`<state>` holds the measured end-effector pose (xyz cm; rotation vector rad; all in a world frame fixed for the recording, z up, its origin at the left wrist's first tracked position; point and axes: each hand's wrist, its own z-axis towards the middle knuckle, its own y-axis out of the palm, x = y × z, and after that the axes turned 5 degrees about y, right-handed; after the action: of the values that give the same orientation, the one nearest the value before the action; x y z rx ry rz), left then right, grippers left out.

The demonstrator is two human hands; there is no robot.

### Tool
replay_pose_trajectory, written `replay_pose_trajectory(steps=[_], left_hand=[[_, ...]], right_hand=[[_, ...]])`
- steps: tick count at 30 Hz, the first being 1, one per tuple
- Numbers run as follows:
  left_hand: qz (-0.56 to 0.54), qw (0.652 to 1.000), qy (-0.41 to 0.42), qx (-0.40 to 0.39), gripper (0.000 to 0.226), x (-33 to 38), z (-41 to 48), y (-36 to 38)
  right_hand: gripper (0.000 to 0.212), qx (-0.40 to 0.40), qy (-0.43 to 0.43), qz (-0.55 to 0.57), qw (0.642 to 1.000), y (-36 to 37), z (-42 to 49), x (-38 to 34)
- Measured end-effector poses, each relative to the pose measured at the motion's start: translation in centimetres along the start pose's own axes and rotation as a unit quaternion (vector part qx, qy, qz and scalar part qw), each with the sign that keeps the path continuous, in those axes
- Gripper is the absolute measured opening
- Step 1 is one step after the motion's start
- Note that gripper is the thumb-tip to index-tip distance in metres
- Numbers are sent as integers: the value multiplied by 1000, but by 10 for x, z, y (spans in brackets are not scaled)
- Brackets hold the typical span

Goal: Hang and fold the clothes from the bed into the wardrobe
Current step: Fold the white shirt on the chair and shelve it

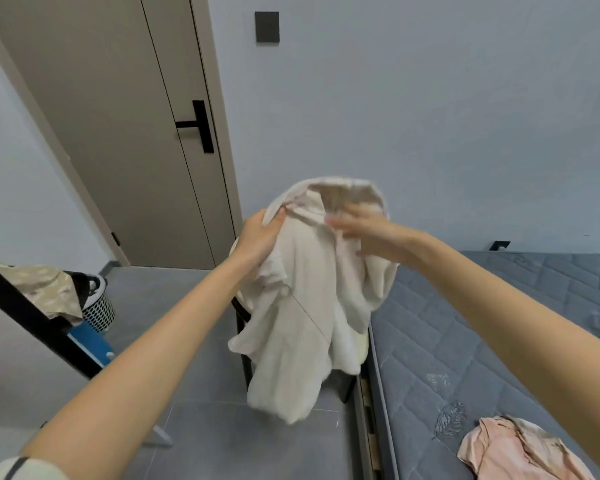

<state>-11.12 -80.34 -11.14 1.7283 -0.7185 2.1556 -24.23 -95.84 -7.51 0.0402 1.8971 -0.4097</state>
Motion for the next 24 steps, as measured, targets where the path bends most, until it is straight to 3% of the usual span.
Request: replay_pose_trajectory(steps=[2,3,6,8,10,12,14,15,17,19,21,24], left_hand=[[-26,999,-11,-21,19,3,-1,7],[-30,999,-13,-29,17,2,-2,11],[-26,999,-23,-17,15,-2,-5,19],[17,999,-38,14,18,-4,-3,16],[134,991,-16,28,25,-7,-2,11],[223,970,56,73,36,-4,-9,9],[221,957,162,94,29,5,-24,7],[196,961,188,50,29,6,-32,8],[186,966,151,-93,49,6,-51,13],[288,935,100,-183,67,-6,-67,21],[358,909,104,-187,63,-19,-73,30],[252,943,136,-168,29,-14,-62,32]], right_hand=[[39,-115,65,-105,986,10,-7,22],[38,-136,71,-119,981,16,-8,32],[21,-49,33,-88,994,30,-8,49],[36,19,-7,-136,991,31,-8,49],[48,77,-44,-189,978,33,-9,43],[48,131,-74,-198,968,34,-8,37],[40,177,-74,-146,970,31,-5,32],[36,192,-66,-100,974,29,-4,29],[29,206,-51,5,977,22,-1,20],[32,211,-36,88,973,14,1,10],[39,207,-15,121,971,7,3,3],[38,200,-3,146,969,-4,5,-2]])
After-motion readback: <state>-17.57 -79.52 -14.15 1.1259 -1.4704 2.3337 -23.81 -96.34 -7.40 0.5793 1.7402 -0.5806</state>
